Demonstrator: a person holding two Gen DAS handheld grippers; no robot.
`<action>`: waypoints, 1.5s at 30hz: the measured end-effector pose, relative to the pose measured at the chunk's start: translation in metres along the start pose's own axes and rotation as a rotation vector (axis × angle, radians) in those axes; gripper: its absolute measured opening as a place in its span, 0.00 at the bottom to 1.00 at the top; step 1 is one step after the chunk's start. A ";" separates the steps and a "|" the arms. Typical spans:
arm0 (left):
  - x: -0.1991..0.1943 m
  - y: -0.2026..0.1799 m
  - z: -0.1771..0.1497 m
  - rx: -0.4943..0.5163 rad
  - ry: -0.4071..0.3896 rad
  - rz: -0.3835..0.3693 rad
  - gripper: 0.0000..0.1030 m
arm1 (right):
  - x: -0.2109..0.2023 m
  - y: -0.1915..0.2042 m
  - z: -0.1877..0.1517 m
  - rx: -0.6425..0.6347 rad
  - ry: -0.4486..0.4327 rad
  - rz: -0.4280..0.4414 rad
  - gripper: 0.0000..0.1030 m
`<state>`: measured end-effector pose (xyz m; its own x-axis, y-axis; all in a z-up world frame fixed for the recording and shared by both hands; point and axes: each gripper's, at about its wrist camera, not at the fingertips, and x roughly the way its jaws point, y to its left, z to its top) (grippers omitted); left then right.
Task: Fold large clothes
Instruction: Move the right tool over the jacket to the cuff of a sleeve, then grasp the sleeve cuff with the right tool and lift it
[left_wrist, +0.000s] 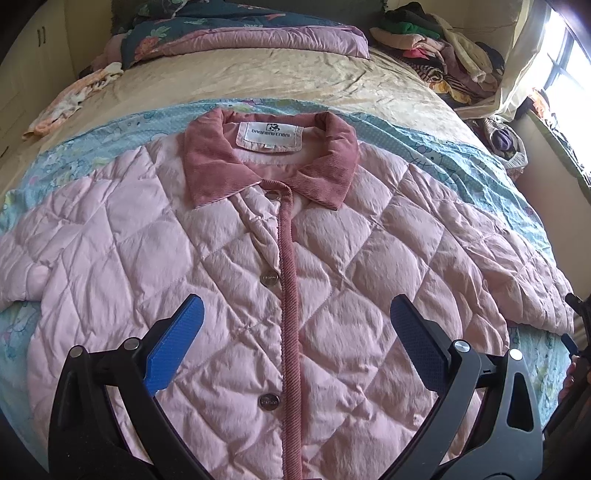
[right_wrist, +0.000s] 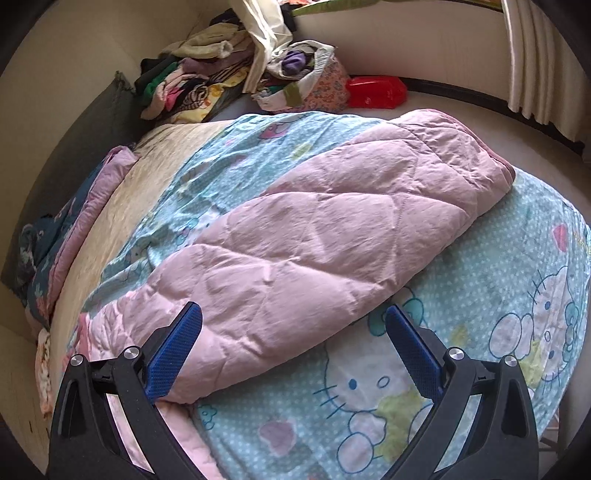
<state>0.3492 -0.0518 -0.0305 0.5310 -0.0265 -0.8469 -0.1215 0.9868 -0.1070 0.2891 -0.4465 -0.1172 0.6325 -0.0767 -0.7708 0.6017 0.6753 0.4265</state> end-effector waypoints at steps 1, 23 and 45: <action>0.002 0.001 0.001 -0.001 0.001 0.006 0.92 | 0.004 -0.006 0.003 0.021 0.003 -0.007 0.96; 0.028 0.013 0.023 -0.005 -0.002 0.106 0.92 | 0.044 -0.083 0.064 0.286 -0.113 -0.072 0.43; -0.068 0.039 0.050 -0.005 -0.174 0.015 0.92 | -0.144 0.152 0.044 -0.380 -0.365 0.330 0.17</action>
<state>0.3505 -0.0038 0.0491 0.6663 0.0166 -0.7455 -0.1342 0.9861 -0.0981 0.3108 -0.3645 0.0797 0.9219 -0.0196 -0.3868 0.1725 0.9150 0.3647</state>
